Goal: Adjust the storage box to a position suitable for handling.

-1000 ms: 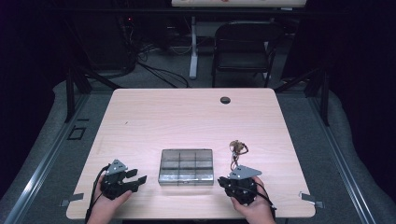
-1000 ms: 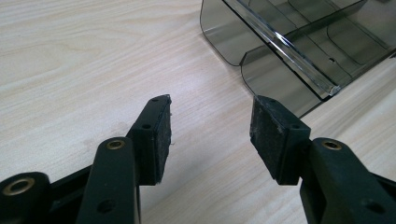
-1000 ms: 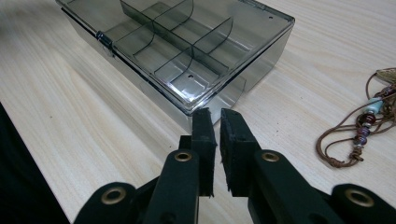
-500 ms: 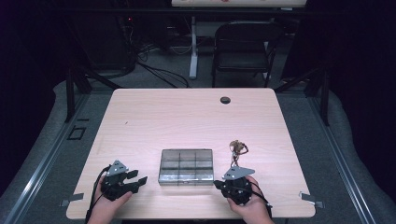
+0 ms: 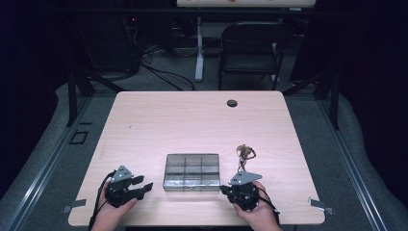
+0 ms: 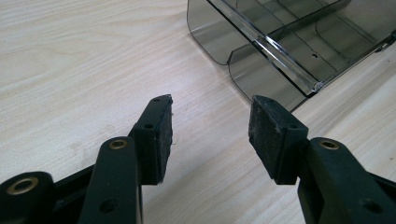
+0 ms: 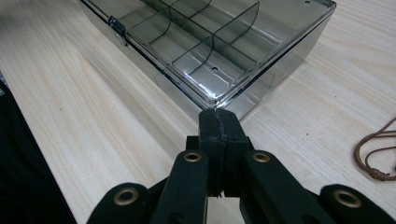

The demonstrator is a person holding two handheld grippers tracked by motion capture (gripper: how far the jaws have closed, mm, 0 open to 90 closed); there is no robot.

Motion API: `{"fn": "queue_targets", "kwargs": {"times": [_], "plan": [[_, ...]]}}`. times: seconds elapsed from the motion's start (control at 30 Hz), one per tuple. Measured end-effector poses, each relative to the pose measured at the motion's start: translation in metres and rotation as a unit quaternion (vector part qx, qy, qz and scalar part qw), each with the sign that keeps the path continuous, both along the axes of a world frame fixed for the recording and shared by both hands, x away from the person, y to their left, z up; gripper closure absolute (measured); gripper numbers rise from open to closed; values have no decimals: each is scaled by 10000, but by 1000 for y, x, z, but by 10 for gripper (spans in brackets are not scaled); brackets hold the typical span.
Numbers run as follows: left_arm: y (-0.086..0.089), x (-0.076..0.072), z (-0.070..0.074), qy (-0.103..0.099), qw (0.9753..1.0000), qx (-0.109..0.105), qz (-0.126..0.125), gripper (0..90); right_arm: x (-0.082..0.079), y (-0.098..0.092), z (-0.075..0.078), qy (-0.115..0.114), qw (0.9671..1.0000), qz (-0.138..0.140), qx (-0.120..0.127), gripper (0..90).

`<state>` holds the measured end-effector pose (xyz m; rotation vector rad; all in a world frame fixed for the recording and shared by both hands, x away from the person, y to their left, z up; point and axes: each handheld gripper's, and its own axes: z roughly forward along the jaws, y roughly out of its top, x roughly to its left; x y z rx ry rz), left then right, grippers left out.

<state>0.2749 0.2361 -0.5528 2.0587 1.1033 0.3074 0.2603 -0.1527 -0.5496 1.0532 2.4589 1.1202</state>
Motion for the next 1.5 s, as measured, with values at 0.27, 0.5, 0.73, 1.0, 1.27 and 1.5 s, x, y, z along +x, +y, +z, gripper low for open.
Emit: {"fn": "queue_targets", "kwargs": {"times": [0.27,0.5,0.73,1.0,1.27,1.5], "plan": [[-3,-2,1,-44,10000,-2,-45,497,0,-1,1,-31,9999,-11,95,900],[-3,-2,2,-60,9999,-54,-84,507,0,-2,2,-65,9999,-22,138,899],[-6,-4,4,-11,9998,-135,-150,515,0,-2,4,-98,9997,-37,215,895],[-12,-7,5,-55,9995,-222,-207,525,0,-3,6,-154,9995,-43,285,892],[-16,-10,8,-78,9993,-260,-267,569,0,-3,8,-183,9993,-45,323,892],[-22,-13,10,-80,9988,-244,-422,648,0,-3,9,-220,9989,-75,397,885]]}}
